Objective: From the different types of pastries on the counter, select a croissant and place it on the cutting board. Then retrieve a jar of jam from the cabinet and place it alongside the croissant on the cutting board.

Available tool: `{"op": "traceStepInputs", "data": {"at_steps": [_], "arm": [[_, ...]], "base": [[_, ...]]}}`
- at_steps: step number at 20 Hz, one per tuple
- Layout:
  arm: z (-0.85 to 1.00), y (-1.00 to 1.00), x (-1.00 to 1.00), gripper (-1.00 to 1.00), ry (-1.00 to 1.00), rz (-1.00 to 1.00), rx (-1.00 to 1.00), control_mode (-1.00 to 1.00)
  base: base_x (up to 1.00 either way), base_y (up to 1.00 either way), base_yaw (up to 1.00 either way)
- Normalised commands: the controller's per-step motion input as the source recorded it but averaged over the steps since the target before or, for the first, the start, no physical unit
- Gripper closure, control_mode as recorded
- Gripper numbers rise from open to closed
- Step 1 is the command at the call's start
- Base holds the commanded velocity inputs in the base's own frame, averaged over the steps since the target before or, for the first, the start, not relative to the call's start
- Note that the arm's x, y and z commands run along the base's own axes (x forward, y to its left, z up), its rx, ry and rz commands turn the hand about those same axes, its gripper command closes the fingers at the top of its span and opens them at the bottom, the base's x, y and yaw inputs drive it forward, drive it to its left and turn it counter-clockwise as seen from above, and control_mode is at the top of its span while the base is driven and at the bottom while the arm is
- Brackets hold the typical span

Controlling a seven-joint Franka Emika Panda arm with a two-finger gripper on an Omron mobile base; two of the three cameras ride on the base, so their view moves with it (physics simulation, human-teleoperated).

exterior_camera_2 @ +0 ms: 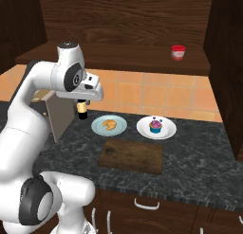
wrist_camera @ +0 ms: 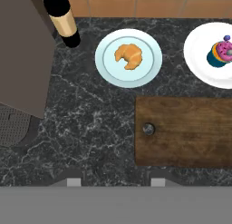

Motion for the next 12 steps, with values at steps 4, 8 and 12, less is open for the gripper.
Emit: {"op": "traceStepInputs", "data": {"at_steps": [4,8,12], "arm": [[0.00,-0.03,0.00,-1.00,-0.01,0.00,0.00,-1.00],[-0.01,-0.35,0.01,-1.00,-0.03,0.12,0.00,-1.00],[-0.48,-0.37,0.08,-1.00,-0.09,0.17,-0.01,-1.00]], "base": [[0.00,0.00,0.00],[0.00,0.00,0.00],[0.00,0.00,0.00]]}}
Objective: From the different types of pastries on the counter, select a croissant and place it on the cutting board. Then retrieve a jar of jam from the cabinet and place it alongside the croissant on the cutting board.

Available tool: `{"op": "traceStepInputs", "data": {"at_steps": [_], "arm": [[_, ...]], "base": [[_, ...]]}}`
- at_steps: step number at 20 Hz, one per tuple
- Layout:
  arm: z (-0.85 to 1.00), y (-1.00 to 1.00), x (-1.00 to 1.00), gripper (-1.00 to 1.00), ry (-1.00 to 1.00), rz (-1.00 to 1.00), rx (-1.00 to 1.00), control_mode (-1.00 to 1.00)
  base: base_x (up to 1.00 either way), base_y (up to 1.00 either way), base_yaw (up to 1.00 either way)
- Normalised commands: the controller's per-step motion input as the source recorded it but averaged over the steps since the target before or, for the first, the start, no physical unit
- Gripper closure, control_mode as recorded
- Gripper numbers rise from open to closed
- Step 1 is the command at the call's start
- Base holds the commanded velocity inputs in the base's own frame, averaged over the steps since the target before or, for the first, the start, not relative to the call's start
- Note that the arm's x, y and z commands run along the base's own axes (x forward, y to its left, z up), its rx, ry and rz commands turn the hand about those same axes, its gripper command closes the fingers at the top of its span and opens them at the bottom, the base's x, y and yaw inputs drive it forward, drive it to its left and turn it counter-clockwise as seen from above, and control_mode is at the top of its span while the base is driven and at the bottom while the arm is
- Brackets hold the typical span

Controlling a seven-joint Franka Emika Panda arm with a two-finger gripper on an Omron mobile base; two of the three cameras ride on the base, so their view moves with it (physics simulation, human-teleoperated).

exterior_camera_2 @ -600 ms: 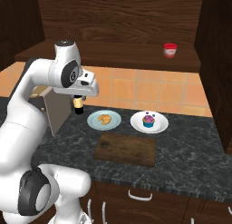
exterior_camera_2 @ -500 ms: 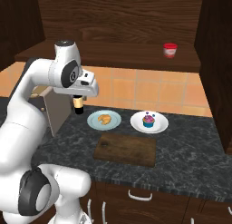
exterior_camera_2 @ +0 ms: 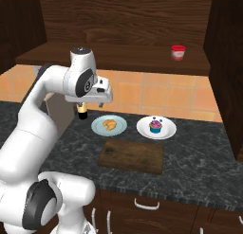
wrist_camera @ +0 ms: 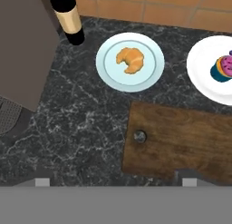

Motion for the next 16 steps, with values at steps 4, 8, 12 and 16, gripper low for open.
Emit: {"op": "traceStepInputs", "data": {"at_steps": [4,8,12,16], "arm": [[-0.61,0.14,0.32,-1.00,0.03,0.02,-0.15,-1.00],[-0.26,0.00,0.68,-1.00,0.01,0.21,-0.01,-1.00],[-0.44,0.00,0.43,-1.00,0.00,0.37,-0.06,-1.00],[-0.53,0.00,0.50,-1.00,-0.01,0.24,-0.10,-1.00]], "base": [[0.00,0.00,0.00],[0.00,0.00,0.00],[0.00,0.00,0.00],[0.00,0.00,0.00]]}}
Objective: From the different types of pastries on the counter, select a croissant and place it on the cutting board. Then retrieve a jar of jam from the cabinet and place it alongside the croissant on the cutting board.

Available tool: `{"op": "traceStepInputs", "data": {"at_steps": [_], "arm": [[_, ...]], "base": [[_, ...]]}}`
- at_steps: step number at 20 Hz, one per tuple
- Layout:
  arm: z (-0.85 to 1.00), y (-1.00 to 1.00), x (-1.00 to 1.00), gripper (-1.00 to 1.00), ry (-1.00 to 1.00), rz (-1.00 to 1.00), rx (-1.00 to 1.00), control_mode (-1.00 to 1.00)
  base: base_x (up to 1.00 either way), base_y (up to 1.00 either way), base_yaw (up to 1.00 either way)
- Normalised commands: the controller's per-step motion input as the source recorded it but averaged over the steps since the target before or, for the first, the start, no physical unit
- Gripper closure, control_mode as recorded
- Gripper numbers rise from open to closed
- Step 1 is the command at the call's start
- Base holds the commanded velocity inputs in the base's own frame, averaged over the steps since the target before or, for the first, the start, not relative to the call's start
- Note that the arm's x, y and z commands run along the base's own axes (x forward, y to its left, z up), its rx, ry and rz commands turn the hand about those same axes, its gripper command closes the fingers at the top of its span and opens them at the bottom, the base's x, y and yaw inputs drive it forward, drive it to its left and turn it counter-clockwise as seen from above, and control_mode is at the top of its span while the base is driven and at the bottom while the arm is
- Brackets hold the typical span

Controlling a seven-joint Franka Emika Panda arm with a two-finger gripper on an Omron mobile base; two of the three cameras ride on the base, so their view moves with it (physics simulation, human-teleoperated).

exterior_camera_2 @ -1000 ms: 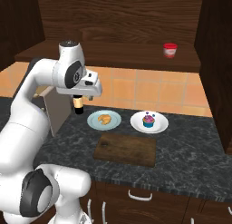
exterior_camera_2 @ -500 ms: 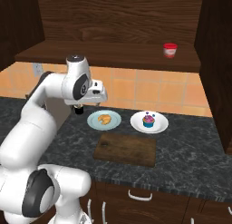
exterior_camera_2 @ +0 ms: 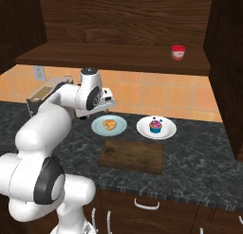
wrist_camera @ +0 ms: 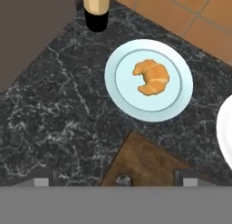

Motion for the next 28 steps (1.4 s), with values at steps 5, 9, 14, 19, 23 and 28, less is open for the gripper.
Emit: {"op": "traceStepInputs", "data": {"at_steps": [5,9,14,19,23,28], "arm": [[-0.49,0.00,0.55,-1.00,-0.04,0.16,-0.02,-1.00],[-0.36,0.00,0.54,-1.00,-0.07,0.06,0.00,-1.00],[-0.33,0.00,0.58,-1.00,0.00,0.00,0.00,-1.00],[-0.33,0.00,0.64,-1.00,0.00,0.00,0.00,-1.00],[-0.26,0.00,0.52,-1.00,0.00,0.00,0.03,-1.00],[-0.31,0.00,0.43,-1.00,0.00,0.00,0.04,-1.00]], "base": [[0.00,0.00,0.00],[0.00,0.00,0.00],[0.00,0.00,0.00],[0.00,0.00,0.00],[0.00,0.00,0.00],[0.00,0.00,0.00]]}}
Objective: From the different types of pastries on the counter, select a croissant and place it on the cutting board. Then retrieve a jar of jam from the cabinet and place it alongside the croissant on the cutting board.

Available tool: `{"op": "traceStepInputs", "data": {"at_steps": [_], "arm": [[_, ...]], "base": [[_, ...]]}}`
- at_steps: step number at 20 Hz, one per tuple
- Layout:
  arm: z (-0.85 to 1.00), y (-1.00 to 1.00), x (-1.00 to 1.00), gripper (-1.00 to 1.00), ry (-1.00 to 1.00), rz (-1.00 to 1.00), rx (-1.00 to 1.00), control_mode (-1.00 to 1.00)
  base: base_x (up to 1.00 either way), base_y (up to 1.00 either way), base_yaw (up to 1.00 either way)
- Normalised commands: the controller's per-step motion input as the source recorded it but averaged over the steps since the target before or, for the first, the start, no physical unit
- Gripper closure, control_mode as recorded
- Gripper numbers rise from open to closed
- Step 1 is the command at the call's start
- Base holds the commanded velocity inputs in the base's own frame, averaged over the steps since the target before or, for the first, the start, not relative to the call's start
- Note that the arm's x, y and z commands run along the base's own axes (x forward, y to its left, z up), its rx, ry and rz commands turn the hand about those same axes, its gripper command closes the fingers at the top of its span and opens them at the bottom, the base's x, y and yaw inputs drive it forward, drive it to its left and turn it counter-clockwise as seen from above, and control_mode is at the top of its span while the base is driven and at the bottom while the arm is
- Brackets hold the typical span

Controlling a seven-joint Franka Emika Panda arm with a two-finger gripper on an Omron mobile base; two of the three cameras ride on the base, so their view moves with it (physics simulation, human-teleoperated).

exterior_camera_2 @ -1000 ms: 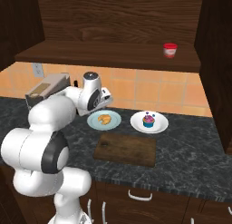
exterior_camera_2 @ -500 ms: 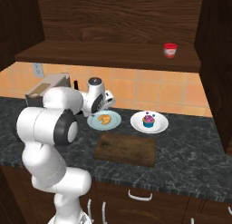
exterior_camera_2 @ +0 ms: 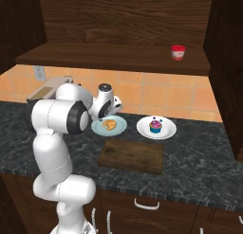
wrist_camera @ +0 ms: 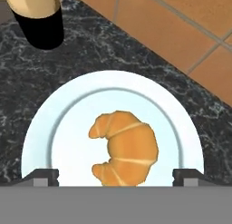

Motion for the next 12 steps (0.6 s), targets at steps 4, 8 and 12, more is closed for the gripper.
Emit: {"op": "traceStepInputs", "data": {"at_steps": [4,8,12], "arm": [[-0.26,0.00,0.40,-1.00,0.00,0.00,0.03,-1.00],[-0.26,-0.01,0.25,-1.00,0.01,0.00,0.03,-1.00],[-0.19,-0.12,0.06,-1.00,0.10,0.00,0.00,-1.00]], "base": [[0.00,0.00,0.00],[0.00,0.00,0.00],[0.00,0.00,0.00]]}}
